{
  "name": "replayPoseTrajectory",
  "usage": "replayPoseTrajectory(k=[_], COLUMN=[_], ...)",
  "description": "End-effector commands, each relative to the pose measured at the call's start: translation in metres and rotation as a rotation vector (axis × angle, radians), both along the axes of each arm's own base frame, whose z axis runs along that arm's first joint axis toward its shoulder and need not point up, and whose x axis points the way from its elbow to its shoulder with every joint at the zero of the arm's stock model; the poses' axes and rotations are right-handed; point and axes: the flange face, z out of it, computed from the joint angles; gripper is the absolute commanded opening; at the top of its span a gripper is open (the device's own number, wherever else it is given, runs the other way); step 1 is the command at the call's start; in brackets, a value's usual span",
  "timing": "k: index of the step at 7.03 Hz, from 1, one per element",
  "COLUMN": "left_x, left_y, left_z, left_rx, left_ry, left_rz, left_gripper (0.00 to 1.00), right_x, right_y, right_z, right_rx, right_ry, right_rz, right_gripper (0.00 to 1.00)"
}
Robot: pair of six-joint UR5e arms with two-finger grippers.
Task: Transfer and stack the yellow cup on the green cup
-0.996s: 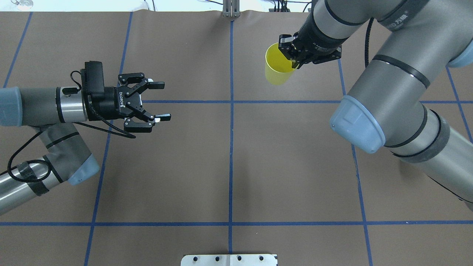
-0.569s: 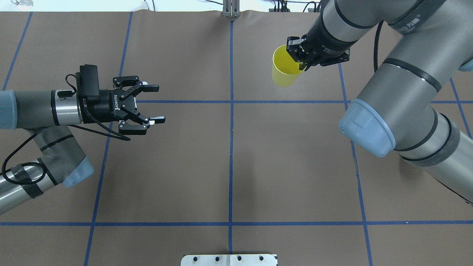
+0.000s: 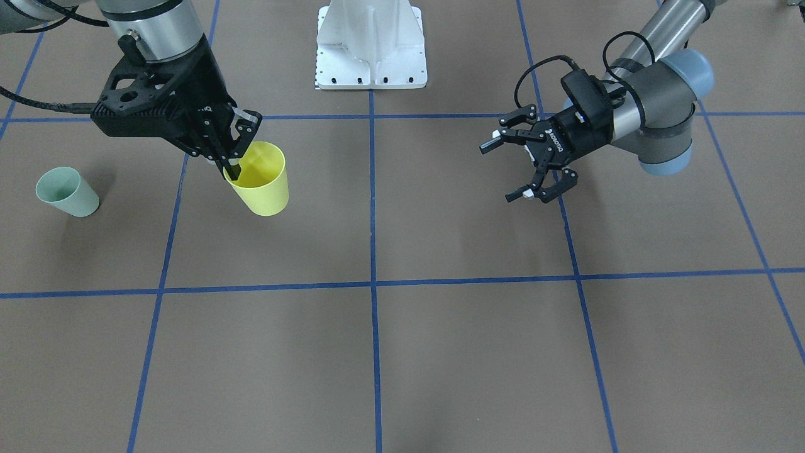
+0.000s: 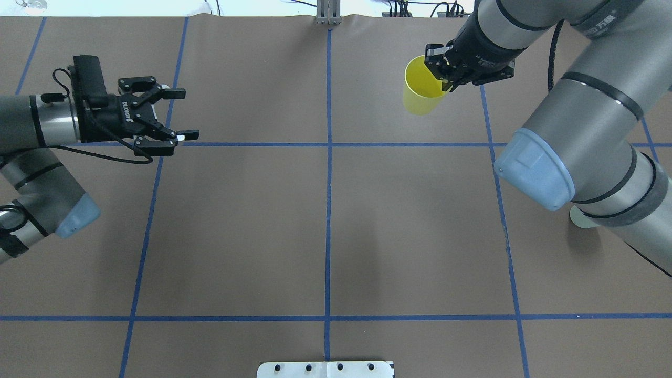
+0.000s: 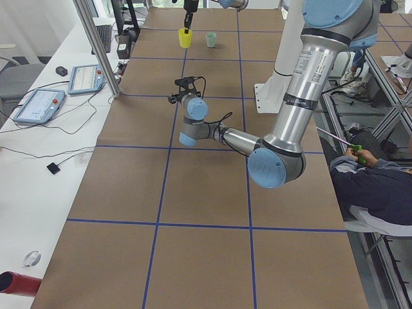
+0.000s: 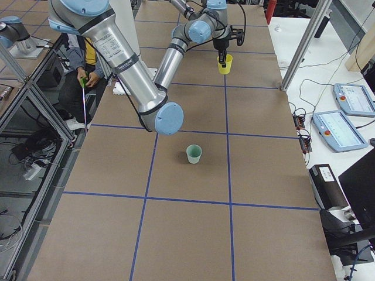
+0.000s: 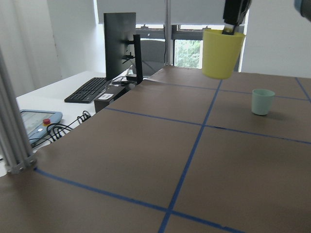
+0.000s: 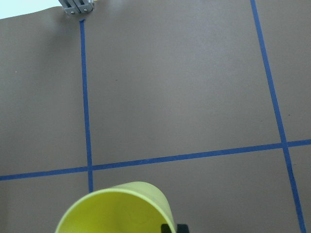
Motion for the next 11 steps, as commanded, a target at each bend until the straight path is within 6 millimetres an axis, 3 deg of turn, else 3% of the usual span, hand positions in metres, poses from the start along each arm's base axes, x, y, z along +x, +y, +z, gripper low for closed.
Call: replayPoseTrajectory(k=[1, 3, 4, 6, 8, 10, 11], left_x=[-0.066, -0.134, -0.172, -0.216, -0.279, -0.336, -0.366], left_y=[-0.030, -0.053, -0.066, -0.073, -0.085, -0.083, -0.058], left_z=[0.051, 0.094, 0.113, 0.157, 0.193, 0.219, 0.253], left_rx=[-0.182, -0.389, -0.513, -0.635, -0.728, -0.780, -0.873], left_ry=[-0.147, -0.252, -0.289, -0.413, -0.582, -0.699, -0.702], left_rz=[-0.035, -0.046, -0.083, -0.141, -0.161, -0.138, -0.148], left_gripper=[1.00, 1.00, 1.00, 1.00, 1.00, 1.00, 1.00], right_x=[0.027, 0.047, 0.069, 0.100, 0.147, 0.180, 0.196], right_y=[-0.014, -0.023, -0.030, -0.035, -0.041, -0.038, -0.033], right_z=[0.013, 0.031, 0.048, 0.088, 0.116, 0.156, 0.179], right_rx=[0.051, 0.070, 0.080, 0.110, 0.129, 0.145, 0.164], right_ry=[0.034, 0.057, 0.064, 0.099, 0.085, 0.102, 0.106], right_rz=[-0.025, -0.054, -0.086, -0.149, -0.197, -0.253, -0.295], right_gripper=[0.00, 0.00, 0.00, 0.00, 0.00, 0.00, 0.00])
